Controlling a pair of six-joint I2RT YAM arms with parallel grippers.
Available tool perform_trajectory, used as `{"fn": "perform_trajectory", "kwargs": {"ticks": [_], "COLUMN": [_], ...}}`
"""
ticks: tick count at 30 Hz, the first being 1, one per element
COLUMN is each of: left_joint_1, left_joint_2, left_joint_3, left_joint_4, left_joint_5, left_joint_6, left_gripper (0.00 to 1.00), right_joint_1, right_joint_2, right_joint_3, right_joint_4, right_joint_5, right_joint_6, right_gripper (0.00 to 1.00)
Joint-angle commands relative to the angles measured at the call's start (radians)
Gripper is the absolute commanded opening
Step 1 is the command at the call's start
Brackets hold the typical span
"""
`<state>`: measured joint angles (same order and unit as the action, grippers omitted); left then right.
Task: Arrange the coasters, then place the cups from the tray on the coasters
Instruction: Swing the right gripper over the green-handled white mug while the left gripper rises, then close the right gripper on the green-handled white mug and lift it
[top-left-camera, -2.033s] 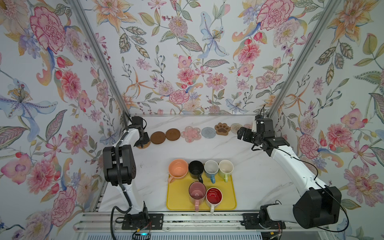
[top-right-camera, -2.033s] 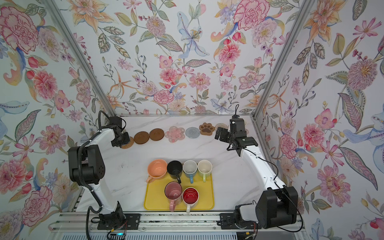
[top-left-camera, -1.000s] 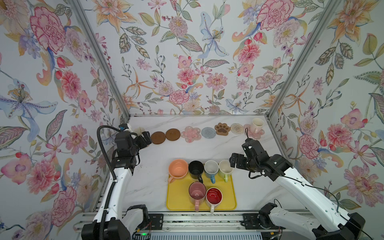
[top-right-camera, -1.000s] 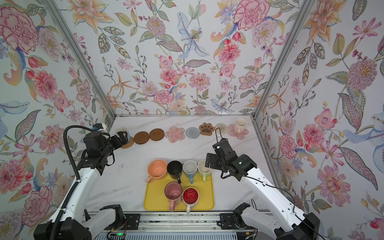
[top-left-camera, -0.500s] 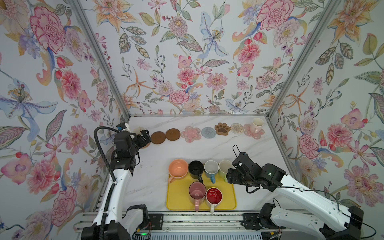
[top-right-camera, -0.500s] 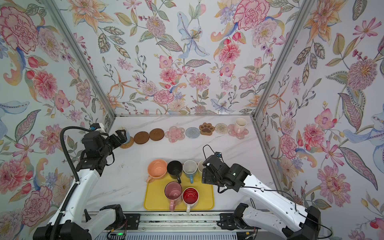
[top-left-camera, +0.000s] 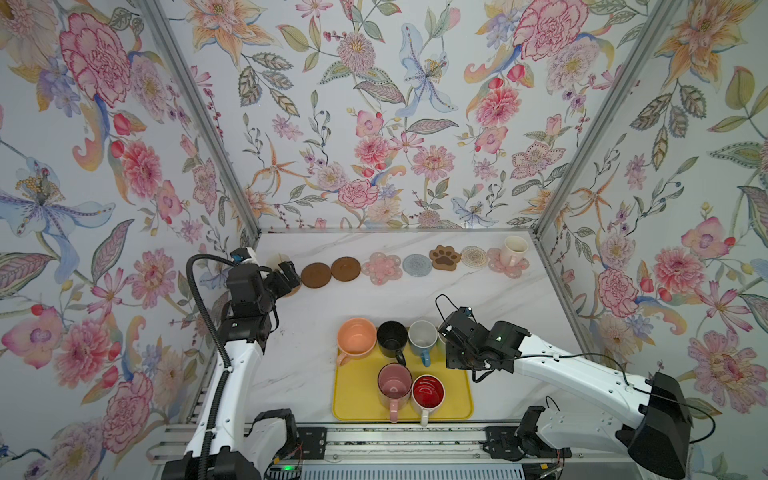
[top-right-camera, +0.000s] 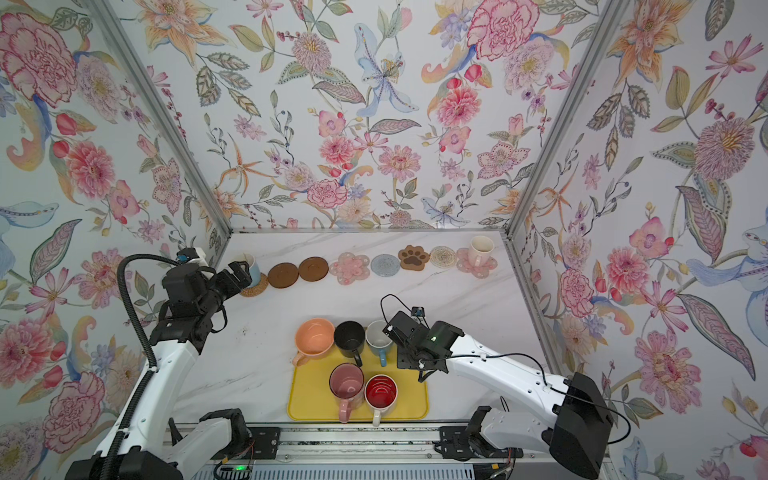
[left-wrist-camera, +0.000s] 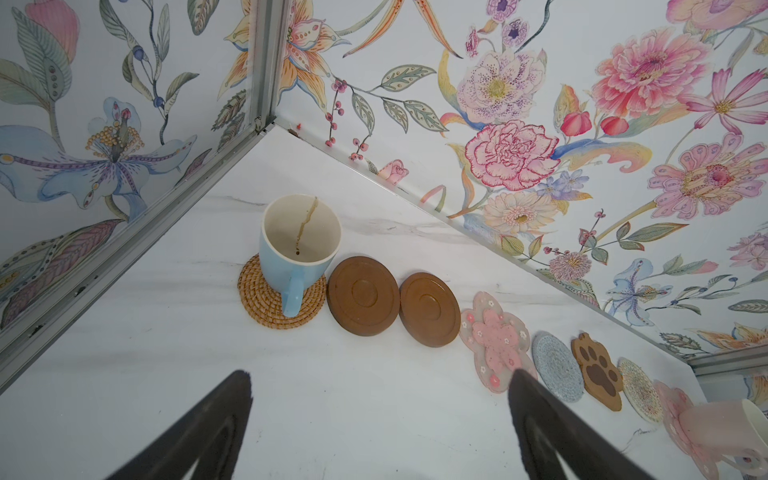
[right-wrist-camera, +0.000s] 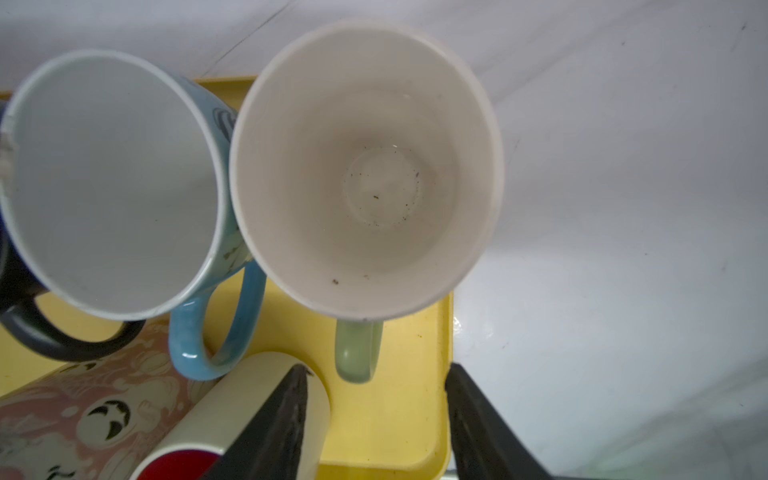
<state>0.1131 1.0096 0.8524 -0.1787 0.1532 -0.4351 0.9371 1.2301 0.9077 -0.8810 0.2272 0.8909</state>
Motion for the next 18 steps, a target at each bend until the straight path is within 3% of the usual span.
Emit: {"fn": "perform_trajectory", "kwargs": {"ticks": [1, 18], "left_joint_1": [0.01, 0.01], "left_joint_2": [-0.005, 0.018], "left_joint_3": [0.013, 0.022], "left_joint_4": [0.0, -0.009], "left_joint_5": [0.024, 0.045], "left_joint_6": [0.028, 0.033], "left_gripper": [0.98, 0.98], "right_joint_1": [0.01, 0.015], "right_joint_2": [0.027, 0.122], "right_joint_3": [0.007, 0.024], "right_joint_4": [0.005, 0.003], "right_joint_5": [0.048, 0.119], "right_joint_6": [0.008, 0.006], "right_gripper": [0.52, 0.39]}}
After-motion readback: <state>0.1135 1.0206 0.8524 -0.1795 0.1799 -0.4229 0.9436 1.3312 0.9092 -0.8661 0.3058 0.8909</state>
